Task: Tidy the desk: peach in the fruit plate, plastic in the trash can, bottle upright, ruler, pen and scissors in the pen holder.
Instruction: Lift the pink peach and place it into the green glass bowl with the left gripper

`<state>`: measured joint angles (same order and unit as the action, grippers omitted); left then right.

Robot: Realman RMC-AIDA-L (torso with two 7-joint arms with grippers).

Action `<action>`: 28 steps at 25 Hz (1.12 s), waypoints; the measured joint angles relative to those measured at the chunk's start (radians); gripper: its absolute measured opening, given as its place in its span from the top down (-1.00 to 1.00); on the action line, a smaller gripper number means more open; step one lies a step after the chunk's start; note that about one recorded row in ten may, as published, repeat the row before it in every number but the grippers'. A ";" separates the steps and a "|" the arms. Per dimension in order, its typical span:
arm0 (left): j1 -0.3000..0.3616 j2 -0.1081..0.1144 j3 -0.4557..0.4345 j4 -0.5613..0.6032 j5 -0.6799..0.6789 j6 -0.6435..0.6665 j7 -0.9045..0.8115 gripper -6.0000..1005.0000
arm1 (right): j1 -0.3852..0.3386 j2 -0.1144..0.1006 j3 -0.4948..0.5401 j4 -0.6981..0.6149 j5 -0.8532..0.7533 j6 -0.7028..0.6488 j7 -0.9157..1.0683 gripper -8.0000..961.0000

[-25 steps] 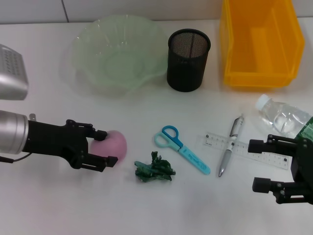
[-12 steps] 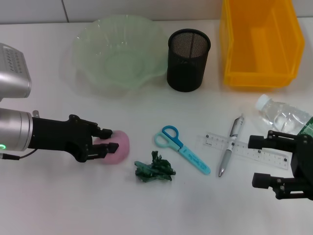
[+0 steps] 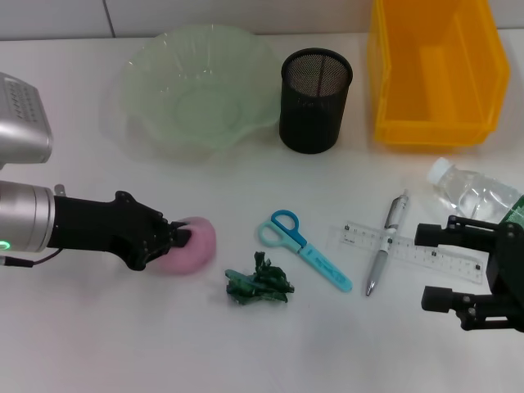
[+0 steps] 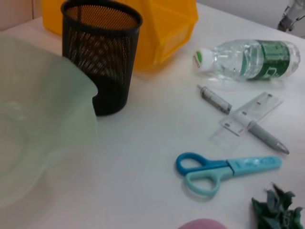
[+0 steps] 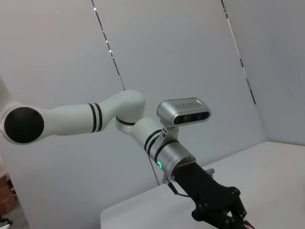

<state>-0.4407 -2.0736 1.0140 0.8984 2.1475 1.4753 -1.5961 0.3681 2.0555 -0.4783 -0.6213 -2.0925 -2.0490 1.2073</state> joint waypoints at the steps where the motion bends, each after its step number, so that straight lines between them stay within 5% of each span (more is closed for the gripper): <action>1: 0.000 0.000 0.000 0.002 -0.008 0.004 0.000 0.78 | 0.000 0.000 0.003 0.000 0.000 0.000 0.000 -0.60; 9: -0.017 0.006 -0.049 0.021 -0.224 0.025 0.003 0.88 | -0.005 0.001 0.021 0.000 0.000 0.001 -0.002 -0.58; 15: -0.105 0.004 -0.119 -0.024 -0.420 -0.154 0.032 0.84 | -0.006 0.006 0.021 0.000 0.002 0.001 -0.003 -0.57; 19: -0.182 0.001 -0.083 -0.121 -0.415 -0.389 0.026 0.82 | -0.009 0.009 0.021 0.005 0.006 0.001 -0.014 -0.57; 23: -0.184 -0.004 0.001 -0.155 -0.465 -0.517 0.053 0.79 | -0.011 0.010 0.021 0.018 0.011 0.001 -0.024 -0.56; 28: -0.149 -0.005 0.070 -0.159 -0.627 -0.566 0.136 0.43 | -0.008 0.010 0.023 0.023 0.011 0.009 -0.032 -0.55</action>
<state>-0.5892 -2.0783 1.0840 0.7393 1.5209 0.9095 -1.4604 0.3597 2.0656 -0.4557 -0.5982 -2.0812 -2.0395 1.1753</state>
